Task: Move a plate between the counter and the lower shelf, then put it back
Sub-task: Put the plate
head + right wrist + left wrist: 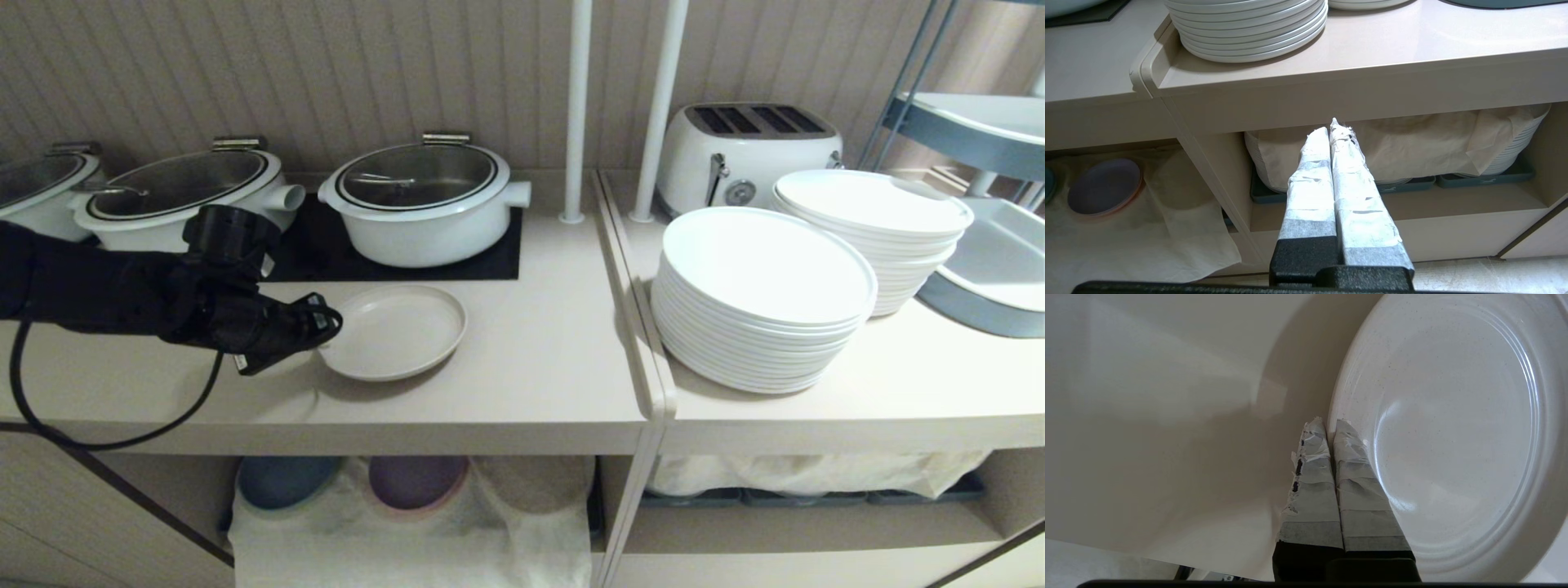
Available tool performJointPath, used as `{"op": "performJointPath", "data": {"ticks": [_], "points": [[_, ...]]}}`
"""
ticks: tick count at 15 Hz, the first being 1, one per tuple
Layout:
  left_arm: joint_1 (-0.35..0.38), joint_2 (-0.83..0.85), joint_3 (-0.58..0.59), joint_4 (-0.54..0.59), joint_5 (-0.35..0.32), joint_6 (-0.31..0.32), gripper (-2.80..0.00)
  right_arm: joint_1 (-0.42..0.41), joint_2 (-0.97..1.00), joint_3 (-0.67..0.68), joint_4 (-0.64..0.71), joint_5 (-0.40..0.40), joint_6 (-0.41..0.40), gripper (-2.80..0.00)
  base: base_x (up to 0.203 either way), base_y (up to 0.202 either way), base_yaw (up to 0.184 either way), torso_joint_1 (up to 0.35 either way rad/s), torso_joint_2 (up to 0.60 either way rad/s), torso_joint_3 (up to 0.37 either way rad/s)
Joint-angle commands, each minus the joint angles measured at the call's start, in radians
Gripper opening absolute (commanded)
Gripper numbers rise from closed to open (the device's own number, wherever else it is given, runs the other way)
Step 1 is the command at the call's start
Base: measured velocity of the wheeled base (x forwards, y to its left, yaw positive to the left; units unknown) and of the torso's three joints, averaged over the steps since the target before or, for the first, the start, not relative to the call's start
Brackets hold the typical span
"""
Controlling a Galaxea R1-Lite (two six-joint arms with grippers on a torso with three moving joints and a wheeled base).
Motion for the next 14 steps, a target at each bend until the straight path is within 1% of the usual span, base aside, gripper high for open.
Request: {"op": "performJointPath", "data": {"ticks": [1, 14], "points": [[0.0, -0.002, 0.002, 0.0, 0.0, -0.003, -2.8, 0.0, 0.0, 0.0, 0.0, 0.0, 0.0, -2.8, 0.0, 0.0, 0.0, 0.0, 0.0, 0.0], [-0.005, 0.002, 0.014, 0.002, 0.004, 0.0, -2.8, 0.0, 0.0, 0.0, 0.0, 0.0, 0.0, -2.8, 0.0, 0.0, 0.0, 0.0, 0.0, 0.0]]}}
